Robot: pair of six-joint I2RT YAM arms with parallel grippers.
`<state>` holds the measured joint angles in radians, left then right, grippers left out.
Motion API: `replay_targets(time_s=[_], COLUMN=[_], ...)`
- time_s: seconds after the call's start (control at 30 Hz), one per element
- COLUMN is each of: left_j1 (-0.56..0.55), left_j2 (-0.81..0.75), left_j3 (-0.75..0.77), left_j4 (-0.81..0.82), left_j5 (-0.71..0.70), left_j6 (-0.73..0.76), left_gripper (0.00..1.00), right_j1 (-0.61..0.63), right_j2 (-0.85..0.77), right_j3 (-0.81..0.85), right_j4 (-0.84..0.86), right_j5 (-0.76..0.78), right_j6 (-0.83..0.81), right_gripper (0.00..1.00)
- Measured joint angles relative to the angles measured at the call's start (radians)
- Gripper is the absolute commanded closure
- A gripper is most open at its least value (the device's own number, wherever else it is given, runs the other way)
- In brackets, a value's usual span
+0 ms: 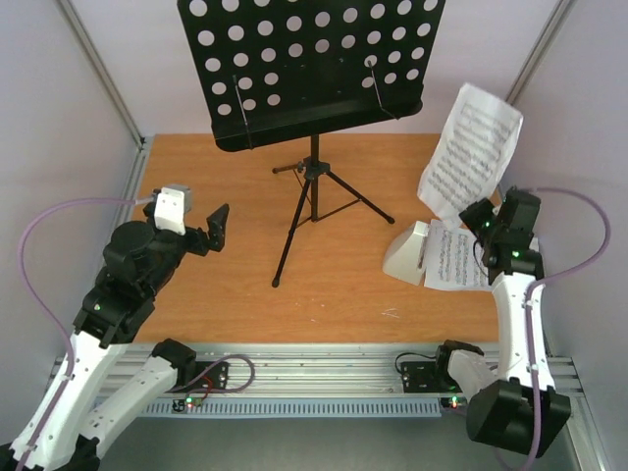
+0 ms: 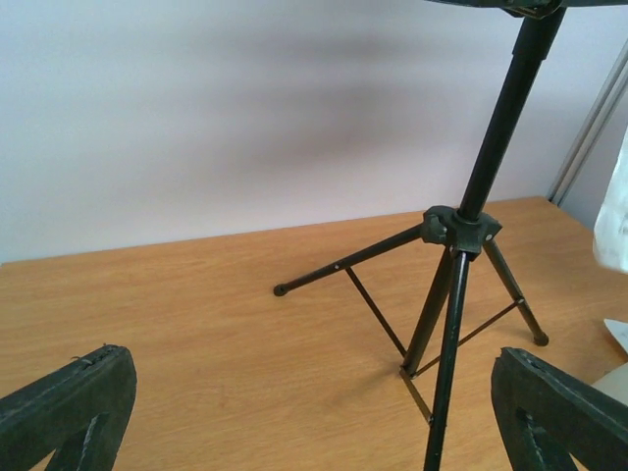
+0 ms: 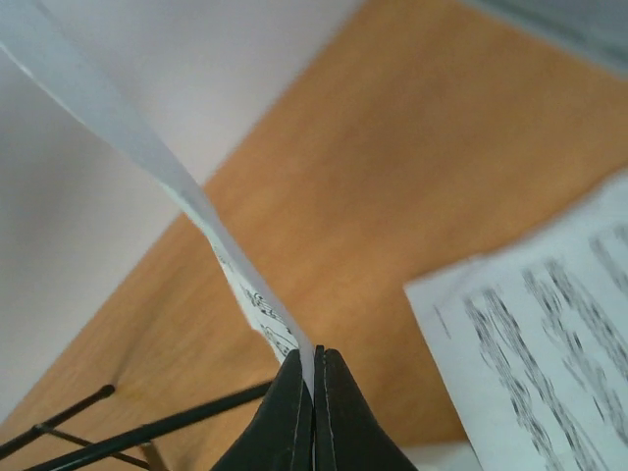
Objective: Pack up the instrument practice props
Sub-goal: Place the sheet music at the center of the board.
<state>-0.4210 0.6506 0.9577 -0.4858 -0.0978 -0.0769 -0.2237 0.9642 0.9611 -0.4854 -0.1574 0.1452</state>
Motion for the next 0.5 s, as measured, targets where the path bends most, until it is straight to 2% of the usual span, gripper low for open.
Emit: replay_targets(time_s=[0.07, 0.2, 0.5], left_j1=[0.0, 0.0, 0.0], left_j2=[-0.011, -0.014, 0.004], left_j3=[-0.007, -0.021, -0.033], left_j4=[-0.003, -0.006, -0.024], left_j5=[-0.009, -0.013, -0.003], left_j6=[0.013, 0.034, 0.041], left_gripper=[0.01, 0.01, 0.01], right_j1=[-0.046, -0.063, -0.063], right_j2=[-0.001, -0.02, -0.149], right_j3=[-0.102, -0.267, -0.46], right_j4=[0.035, 0.089, 0.153], right_j5=[-0.038, -0.043, 0.046], right_j6=[0.064, 0.164, 0.33], right_gripper=[0.99, 0.99, 0.99])
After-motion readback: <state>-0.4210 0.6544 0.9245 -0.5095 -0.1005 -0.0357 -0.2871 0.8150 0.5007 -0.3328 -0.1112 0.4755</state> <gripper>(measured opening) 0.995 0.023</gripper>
